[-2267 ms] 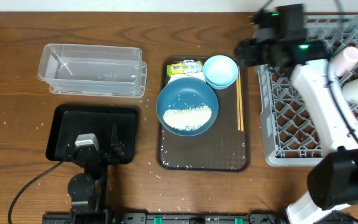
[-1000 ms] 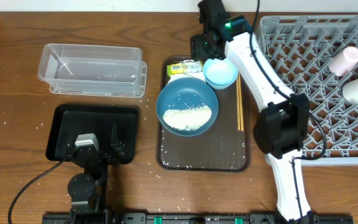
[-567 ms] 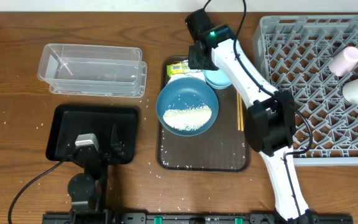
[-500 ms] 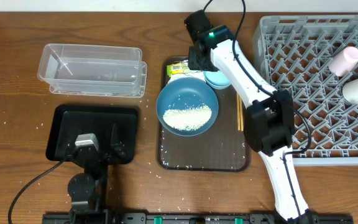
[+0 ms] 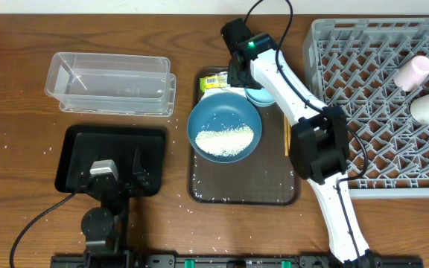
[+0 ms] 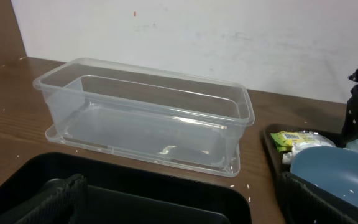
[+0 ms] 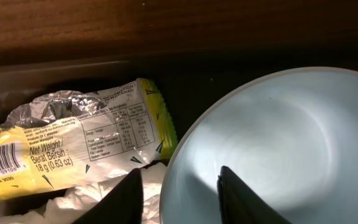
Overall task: Sort waste into correct bins and load items into the dishwasher rack
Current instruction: 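Reach the right gripper to the light-blue bowl and grasp its rim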
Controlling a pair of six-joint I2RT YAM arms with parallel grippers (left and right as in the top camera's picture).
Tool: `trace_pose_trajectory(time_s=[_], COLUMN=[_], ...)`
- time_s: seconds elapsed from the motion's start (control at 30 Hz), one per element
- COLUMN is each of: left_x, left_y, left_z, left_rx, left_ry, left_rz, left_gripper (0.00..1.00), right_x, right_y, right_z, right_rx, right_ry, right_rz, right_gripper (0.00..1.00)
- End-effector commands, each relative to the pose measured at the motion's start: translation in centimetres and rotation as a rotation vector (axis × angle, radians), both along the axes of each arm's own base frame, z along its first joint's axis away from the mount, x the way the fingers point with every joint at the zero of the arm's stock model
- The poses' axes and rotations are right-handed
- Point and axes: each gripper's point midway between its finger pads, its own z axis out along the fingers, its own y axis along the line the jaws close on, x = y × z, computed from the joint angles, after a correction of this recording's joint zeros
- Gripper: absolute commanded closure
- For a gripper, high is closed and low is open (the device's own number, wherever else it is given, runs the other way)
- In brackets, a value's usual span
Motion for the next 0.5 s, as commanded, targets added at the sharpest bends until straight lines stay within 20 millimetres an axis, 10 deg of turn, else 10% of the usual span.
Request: trace_pose_trajectory(time_s=[0.0,0.47], left_x=[-0.09,-0.09], left_y=[0.16,0.16], left_z=[-1.76,-1.75], left_rx=[0.012,0.012], left_ry=[0.054,0.054], left_rz=[0.007,0.007], left_gripper=[0.02,0.02], right_x=[-0.32,-0.98], right_y=[0.32,-0.05], right_z=[-0.49,-1.21], right_rx=[-0.018,-0.033], right_ry=[0.004,0.037], right_rz=[-0.013,-0.023], right_gripper=[0.70,0.79])
